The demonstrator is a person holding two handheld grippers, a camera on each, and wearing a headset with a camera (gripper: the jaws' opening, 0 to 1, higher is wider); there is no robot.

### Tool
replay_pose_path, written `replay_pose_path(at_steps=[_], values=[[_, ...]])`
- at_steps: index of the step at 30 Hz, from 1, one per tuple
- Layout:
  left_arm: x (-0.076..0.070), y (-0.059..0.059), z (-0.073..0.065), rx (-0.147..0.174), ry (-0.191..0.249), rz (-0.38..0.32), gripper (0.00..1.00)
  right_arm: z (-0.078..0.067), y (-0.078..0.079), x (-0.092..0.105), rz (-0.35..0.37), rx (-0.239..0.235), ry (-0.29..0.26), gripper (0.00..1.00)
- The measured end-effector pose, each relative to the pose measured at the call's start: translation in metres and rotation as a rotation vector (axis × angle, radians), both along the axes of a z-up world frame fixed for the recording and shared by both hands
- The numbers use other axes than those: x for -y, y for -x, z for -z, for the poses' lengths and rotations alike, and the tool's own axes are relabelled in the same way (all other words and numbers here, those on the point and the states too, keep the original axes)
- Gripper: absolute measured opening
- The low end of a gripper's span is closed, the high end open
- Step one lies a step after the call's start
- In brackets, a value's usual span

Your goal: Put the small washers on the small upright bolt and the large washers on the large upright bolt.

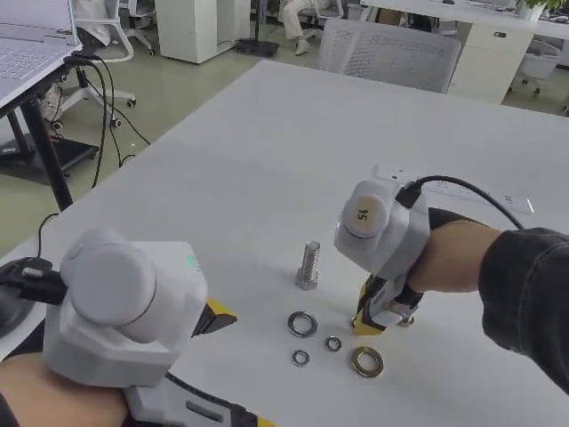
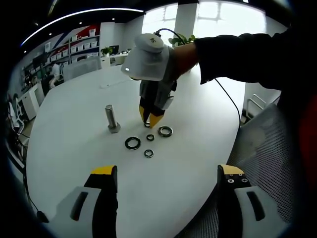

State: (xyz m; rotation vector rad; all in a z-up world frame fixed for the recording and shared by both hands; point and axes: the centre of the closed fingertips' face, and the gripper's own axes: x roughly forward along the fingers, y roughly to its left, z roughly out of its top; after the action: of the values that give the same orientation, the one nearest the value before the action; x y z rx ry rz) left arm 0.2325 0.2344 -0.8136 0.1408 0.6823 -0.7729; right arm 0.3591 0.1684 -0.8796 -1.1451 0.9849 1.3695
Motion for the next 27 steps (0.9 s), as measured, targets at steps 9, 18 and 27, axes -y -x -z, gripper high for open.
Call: replay_pose_path(at_steps=[9,18,27], values=[[0.0,-0.001,0.0,0.001,0.002,0.0,0.82,0.0,0.0,0.0,-0.008,0.002,0.003,0.15],[0.0,0.0,0.0,-0.002,0.002,0.006,0.82,-0.008,0.002,0.003,-0.011,0.013,0.001,0.15],[0.002,0.001,0.0,0.0,-0.002,0.016,0.82,-0.019,0.01,0.013,-0.001,0.028,-0.017,0.15]])
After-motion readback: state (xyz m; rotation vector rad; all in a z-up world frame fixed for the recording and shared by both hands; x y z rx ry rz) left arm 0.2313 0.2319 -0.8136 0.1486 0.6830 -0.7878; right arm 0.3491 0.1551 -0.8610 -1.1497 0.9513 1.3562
